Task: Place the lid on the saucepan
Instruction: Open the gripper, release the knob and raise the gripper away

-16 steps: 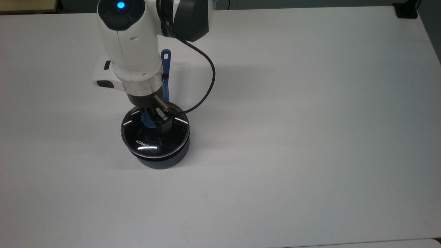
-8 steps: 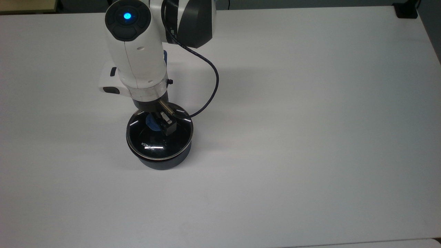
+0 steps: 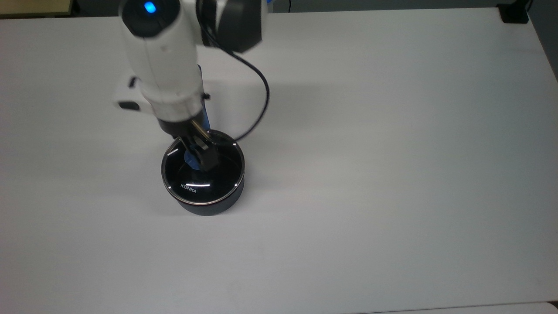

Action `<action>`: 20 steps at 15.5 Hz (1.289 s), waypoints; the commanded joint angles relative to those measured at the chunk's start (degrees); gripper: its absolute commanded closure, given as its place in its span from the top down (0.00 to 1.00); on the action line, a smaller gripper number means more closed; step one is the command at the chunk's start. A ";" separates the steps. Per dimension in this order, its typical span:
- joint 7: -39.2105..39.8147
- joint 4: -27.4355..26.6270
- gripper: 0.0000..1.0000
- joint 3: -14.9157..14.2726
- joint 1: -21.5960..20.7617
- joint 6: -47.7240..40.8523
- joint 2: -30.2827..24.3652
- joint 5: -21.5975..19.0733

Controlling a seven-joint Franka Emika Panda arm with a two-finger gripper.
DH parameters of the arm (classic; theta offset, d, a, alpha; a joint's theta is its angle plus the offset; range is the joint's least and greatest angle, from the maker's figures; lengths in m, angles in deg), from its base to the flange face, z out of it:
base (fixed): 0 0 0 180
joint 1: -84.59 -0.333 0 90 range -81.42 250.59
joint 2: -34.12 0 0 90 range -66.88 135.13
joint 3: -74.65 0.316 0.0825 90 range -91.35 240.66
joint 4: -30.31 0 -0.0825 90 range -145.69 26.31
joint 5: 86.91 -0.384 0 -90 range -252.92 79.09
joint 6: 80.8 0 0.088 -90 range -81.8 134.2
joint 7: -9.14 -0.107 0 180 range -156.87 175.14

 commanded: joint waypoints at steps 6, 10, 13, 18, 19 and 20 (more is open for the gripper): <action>7.91 -8.88 1.00 0.48 3.96 -15.83 -22.72 -1.16; 10.54 -16.44 1.00 0.30 3.08 -15.49 -30.90 -0.72; 20.88 -20.24 1.00 -0.22 1.05 -15.31 -34.17 0.60; 46.09 -19.97 1.00 0.04 1.58 -14.87 -33.30 2.36; 48.41 -19.97 1.00 0.04 1.58 -14.96 -33.03 2.27; 48.69 -19.97 1.00 0.04 1.58 -14.96 -32.94 2.19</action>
